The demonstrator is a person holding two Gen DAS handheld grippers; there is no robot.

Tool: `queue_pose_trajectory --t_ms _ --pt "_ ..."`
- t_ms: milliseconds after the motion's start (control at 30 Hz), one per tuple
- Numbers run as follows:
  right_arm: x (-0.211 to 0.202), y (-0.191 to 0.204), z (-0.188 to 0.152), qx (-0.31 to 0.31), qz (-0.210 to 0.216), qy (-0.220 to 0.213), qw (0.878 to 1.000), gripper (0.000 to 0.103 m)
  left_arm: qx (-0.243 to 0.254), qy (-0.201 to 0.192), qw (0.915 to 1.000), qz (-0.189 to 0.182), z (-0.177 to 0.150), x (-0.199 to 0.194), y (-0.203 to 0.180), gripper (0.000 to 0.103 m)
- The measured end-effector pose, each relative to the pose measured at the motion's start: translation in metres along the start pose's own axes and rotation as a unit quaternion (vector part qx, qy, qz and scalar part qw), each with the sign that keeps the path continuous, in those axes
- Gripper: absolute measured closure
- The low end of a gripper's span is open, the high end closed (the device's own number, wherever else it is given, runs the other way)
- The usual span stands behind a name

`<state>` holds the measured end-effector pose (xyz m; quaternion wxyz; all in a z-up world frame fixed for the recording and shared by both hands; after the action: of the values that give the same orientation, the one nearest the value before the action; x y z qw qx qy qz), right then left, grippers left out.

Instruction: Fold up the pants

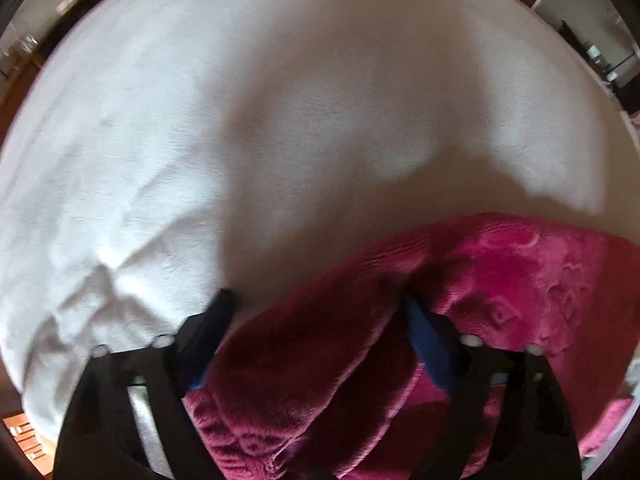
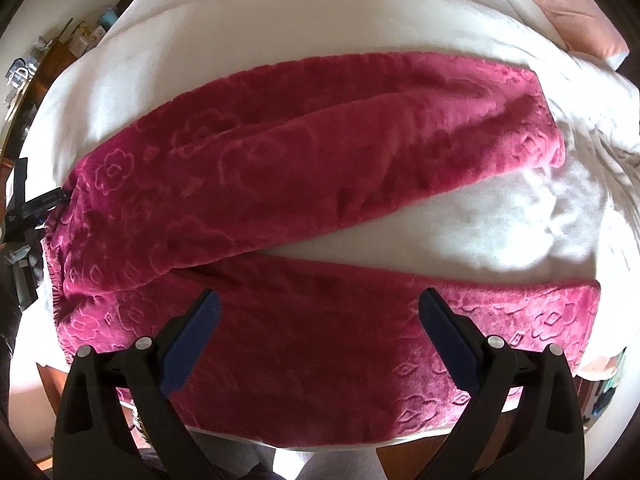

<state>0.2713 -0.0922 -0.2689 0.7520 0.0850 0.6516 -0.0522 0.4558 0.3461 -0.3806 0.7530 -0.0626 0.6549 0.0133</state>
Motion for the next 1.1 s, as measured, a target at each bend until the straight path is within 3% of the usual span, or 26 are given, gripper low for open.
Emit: queue_pose_trajectory --t_ms 100,167,267,400,600,767,867,1000,1100 --pt "0.0 0.0 0.0 0.003 0.0 -0.003 1.0 0.003 0.001 0.0 0.9998 -0.018 0.007 0.0 -0.001 0.044" --pt "-0.002 -0.001 0.0 0.005 -0.002 -0.009 1.0 0.003 0.011 -0.003 0.9996 -0.024 0.009 -0.006 -0.005 0.065" --pt "-0.006 -0.006 0.005 0.011 -0.005 -0.021 1.0 0.003 0.026 -0.008 0.9991 -0.031 0.005 -0.018 -0.01 0.088" --pt "-0.008 -0.027 0.017 0.034 -0.009 -0.031 0.999 0.003 0.034 -0.025 0.9984 -0.037 0.003 -0.04 -0.014 0.092" --pt "-0.015 -0.094 0.053 0.096 -0.027 -0.057 0.993 0.003 0.025 -0.054 0.9973 -0.044 -0.006 -0.082 -0.008 0.092" --pt "-0.012 -0.158 0.102 0.133 -0.041 -0.072 0.988 0.003 0.017 -0.077 0.9962 -0.037 -0.003 -0.108 -0.004 0.093" --pt "-0.002 -0.19 0.14 0.15 -0.032 -0.07 0.986 0.003 0.008 -0.089 0.9956 -0.028 -0.017 -0.124 0.0 0.093" --pt "0.019 -0.229 0.194 0.186 -0.021 -0.06 0.98 0.017 0.004 -0.095 0.9954 -0.011 -0.04 -0.127 -0.003 0.093" --pt "0.044 -0.254 0.229 0.226 -0.003 -0.041 0.973 0.021 -0.001 -0.097 0.9953 0.002 -0.051 -0.129 -0.012 0.093"
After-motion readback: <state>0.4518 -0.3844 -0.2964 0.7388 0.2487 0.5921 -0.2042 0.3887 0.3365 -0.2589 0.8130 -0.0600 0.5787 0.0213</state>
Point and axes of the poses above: each gripper's, at about its wrist camera, not at the fingertips, and x roughly the way its jaws point, y to its left, z to its top, the point moved 8 cm from there along x, roughly the way its jaws point, and after that the axes turned 1 degree about y, right-handed, at the moved point
